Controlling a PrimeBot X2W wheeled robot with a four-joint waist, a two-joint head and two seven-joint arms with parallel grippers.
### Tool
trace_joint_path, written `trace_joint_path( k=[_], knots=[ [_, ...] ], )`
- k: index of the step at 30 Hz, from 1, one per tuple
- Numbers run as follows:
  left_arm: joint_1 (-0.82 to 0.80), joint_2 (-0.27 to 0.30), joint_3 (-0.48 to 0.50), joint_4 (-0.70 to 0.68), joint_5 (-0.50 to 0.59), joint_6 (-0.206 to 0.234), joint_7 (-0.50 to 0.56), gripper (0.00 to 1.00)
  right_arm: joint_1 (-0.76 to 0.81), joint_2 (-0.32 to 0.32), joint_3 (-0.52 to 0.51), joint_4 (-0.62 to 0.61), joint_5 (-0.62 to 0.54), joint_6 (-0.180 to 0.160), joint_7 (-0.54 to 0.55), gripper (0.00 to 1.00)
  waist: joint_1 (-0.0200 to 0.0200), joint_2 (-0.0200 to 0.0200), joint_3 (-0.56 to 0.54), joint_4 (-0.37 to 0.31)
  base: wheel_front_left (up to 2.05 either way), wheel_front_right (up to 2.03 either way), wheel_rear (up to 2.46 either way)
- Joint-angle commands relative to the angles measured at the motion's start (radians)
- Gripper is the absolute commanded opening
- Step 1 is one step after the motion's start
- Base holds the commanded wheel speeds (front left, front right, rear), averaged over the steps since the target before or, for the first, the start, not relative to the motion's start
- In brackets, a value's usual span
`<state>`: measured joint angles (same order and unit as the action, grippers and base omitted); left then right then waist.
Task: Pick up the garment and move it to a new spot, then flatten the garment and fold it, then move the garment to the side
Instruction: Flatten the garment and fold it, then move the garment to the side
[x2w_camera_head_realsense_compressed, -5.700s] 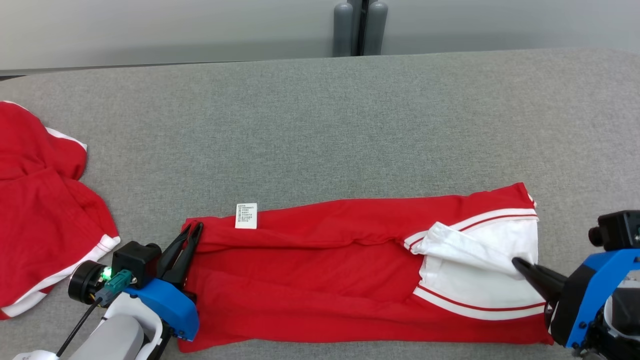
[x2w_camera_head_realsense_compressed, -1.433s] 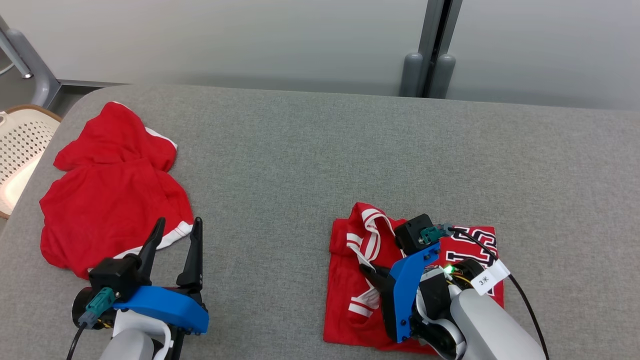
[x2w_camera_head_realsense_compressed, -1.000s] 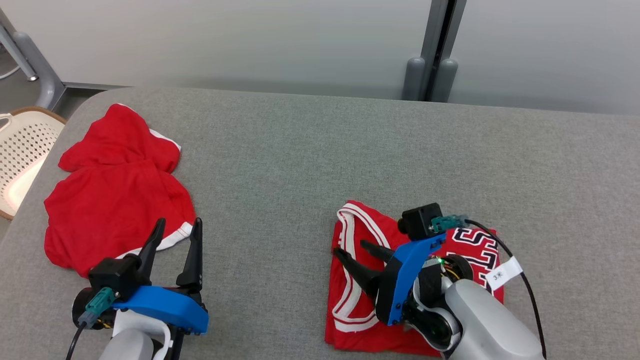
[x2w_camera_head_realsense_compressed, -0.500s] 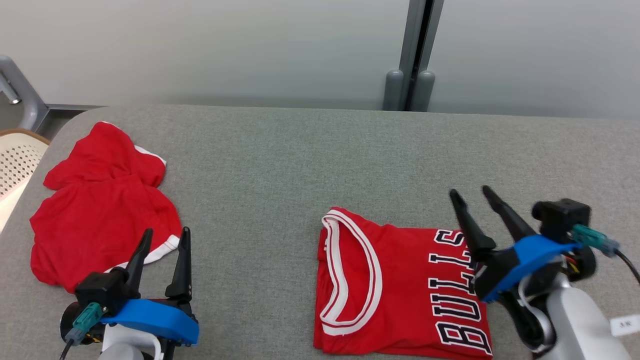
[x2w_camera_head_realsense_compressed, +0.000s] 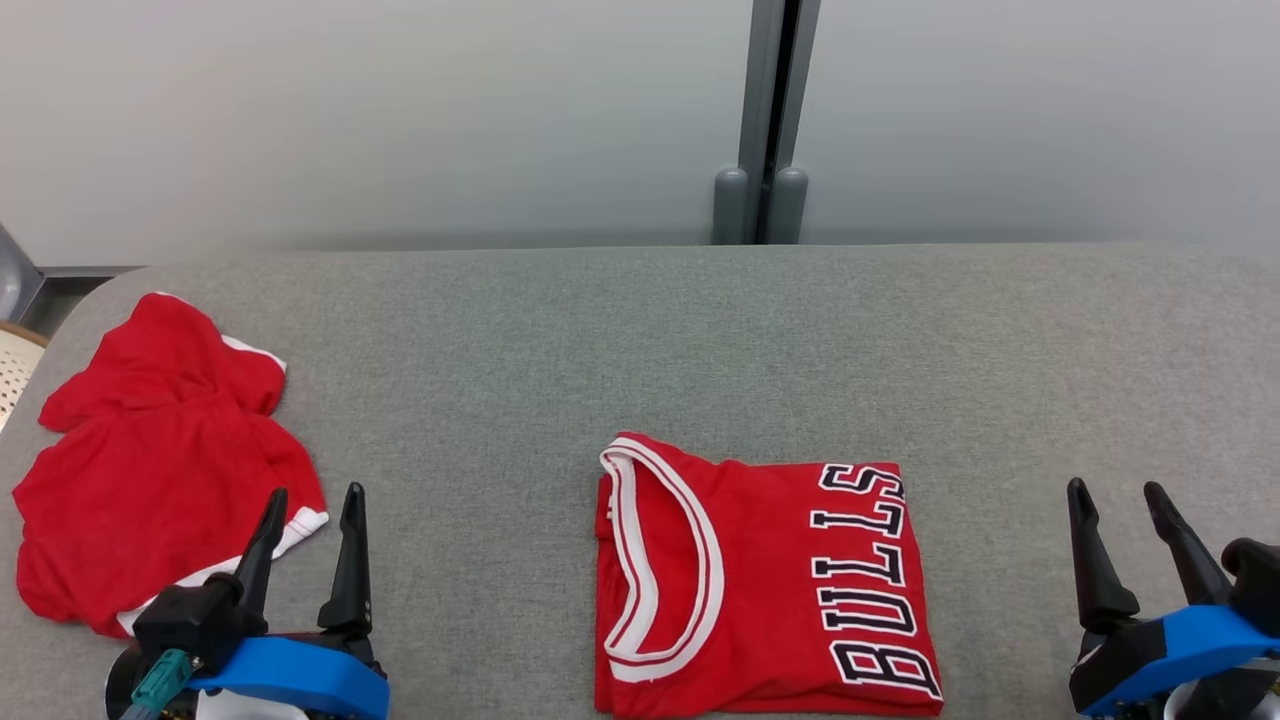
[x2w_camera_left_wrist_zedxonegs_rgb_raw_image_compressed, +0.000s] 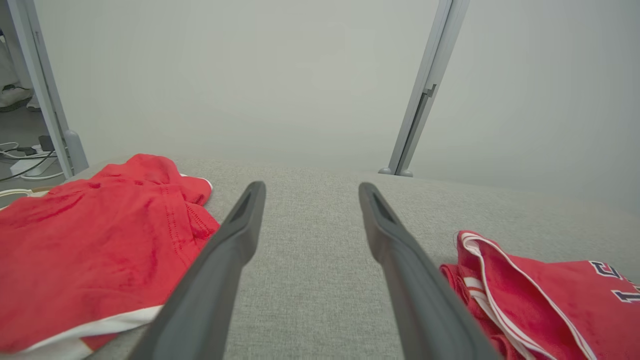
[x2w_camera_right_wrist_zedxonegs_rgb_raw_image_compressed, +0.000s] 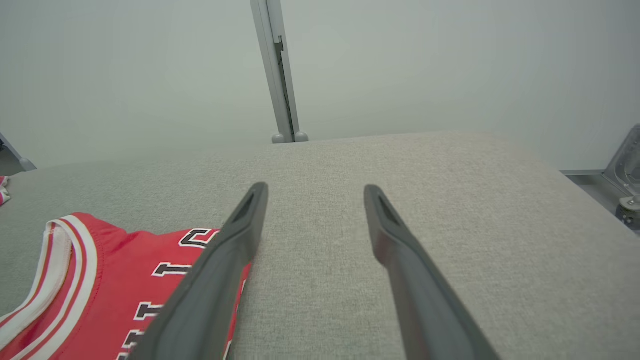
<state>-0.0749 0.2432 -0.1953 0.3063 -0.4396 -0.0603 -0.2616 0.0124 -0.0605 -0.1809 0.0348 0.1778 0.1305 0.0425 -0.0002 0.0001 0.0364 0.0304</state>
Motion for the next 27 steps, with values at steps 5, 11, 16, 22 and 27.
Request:
trace_joint_path(
  k=[5, 11, 16, 22, 27],
  knots=[
    [0.033, -0.009, 0.016, -0.007, 0.008, 0.007, -0.004, 1.00, 0.019, 0.008, 0.006, 0.006, -0.007, 0.001, -0.014, 1.00, 0.0002, -0.0001, -0.026, -0.033, 0.00, 0.00, 0.00],
    [0.053, -0.013, 0.013, -0.006, 0.011, 0.007, -0.004, 1.00, 0.013, 0.009, 0.044, 0.002, -0.011, 0.001, -0.011, 1.00, 0.0002, -0.0001, -0.041, -0.044, 0.00, 0.00, 0.00],
    [0.057, -0.014, 0.006, 0.005, 0.008, 0.005, -0.001, 1.00, -0.011, 0.009, 0.074, 0.011, -0.009, 0.001, -0.010, 1.00, 0.0002, -0.0001, -0.050, -0.044, 0.00, 0.00, 0.00],
    [0.050, -0.012, 0.001, 0.020, 0.002, 0.010, 0.011, 1.00, -0.030, -0.003, 0.107, 0.035, -0.002, 0.001, -0.014, 1.00, 0.0002, -0.0001, -0.055, -0.039, 0.00, 0.00, 0.00],
    [0.052, -0.009, -0.001, 0.031, -0.006, 0.009, 0.009, 1.00, -0.040, -0.015, 0.136, 0.052, 0.004, 0.001, -0.012, 1.00, 0.0002, -0.0001, -0.054, -0.029, 0.00, 0.00, 0.00]
  ],
)
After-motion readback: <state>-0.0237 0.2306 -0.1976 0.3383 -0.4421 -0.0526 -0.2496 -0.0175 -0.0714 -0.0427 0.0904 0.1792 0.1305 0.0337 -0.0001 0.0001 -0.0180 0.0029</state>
